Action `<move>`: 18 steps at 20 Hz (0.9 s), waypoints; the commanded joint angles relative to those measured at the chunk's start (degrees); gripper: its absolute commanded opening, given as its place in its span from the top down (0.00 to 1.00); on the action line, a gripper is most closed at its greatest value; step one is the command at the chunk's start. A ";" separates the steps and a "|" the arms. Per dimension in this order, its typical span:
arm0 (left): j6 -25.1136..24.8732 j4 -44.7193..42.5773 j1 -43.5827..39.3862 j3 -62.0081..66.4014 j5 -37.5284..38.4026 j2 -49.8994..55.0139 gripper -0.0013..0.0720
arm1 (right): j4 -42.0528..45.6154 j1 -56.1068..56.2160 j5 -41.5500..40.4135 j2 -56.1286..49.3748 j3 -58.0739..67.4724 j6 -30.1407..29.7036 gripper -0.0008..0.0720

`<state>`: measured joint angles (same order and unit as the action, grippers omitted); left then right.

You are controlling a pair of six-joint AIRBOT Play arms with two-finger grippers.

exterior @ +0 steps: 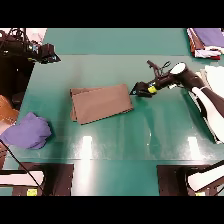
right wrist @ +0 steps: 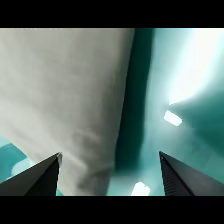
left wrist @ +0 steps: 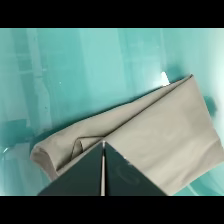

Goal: Fold the shirts.

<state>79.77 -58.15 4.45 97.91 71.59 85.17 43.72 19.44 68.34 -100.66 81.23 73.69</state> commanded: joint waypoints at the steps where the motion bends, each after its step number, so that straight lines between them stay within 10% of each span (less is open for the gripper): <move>1: -0.31 0.11 0.04 0.00 -0.50 0.07 0.95 | -5.40 3.28 -1.09 -5.68 1.88 0.17 0.04; 3: -0.33 0.11 0.04 0.00 -0.42 0.07 0.95 | -9.81 6.23 -0.31 -10.40 6.29 0.20 0.09; 7: -0.85 1.60 0.04 0.00 0.94 0.07 0.95 | -10.58 9.57 1.25 -15.54 14.84 -0.39 0.95; 18: -2.25 2.78 -15.10 0.00 -0.74 0.07 0.95 | 13.55 -12.48 3.72 -1.86 35.69 7.56 0.96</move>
<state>77.76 -55.44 -5.96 97.91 72.23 85.23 50.13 14.46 71.35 -106.24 112.40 78.89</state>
